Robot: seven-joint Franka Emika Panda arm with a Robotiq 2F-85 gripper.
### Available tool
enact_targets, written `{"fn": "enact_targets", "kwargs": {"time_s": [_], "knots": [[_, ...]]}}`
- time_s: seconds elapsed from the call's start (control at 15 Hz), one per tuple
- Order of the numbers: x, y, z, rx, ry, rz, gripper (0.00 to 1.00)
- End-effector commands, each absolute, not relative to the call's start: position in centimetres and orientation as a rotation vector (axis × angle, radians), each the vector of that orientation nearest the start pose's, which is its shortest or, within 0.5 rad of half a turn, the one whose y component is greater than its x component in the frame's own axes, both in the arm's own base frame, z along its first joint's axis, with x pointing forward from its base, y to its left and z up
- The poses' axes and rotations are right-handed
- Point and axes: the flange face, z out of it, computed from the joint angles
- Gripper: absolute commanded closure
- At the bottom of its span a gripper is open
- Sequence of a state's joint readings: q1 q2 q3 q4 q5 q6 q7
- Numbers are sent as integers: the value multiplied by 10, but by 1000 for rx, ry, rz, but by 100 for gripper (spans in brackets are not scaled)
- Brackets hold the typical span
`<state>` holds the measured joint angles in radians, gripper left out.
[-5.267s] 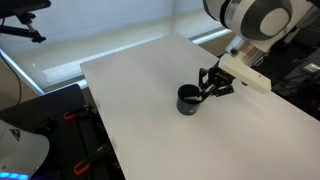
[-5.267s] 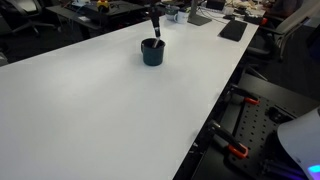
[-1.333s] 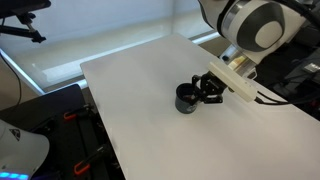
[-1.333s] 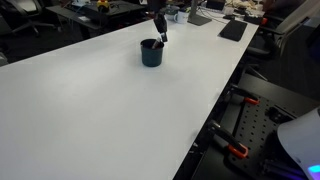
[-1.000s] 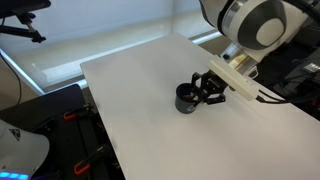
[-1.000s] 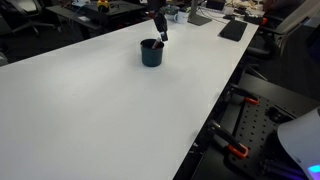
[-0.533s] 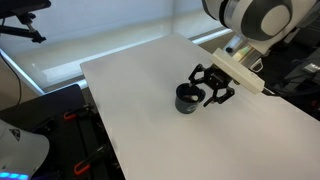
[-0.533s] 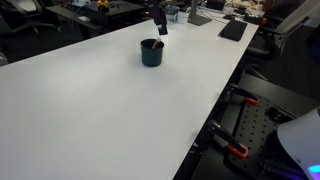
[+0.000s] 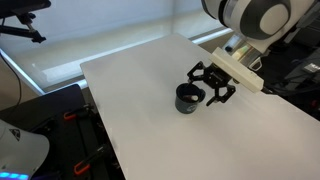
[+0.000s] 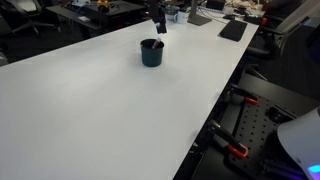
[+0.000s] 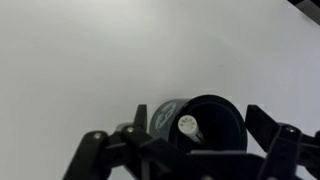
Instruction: Remove the marker from the mug.
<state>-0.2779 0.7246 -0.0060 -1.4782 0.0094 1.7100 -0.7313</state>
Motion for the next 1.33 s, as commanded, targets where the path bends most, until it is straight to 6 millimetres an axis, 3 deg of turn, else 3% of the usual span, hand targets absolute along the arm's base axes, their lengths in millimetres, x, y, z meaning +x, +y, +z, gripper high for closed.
{"fn": "enact_targets", "kwargs": {"time_s": [0.0, 1.07, 1.13, 1.2, 1.27], "knots": [[629, -178, 225, -2764, -683, 576, 0], [633, -168, 215, -2720, -750, 550, 0], [633, -168, 215, -2714, -753, 550, 6], [632, -168, 214, -2712, -752, 552, 27], [632, -169, 214, -2712, -747, 553, 31]]}}
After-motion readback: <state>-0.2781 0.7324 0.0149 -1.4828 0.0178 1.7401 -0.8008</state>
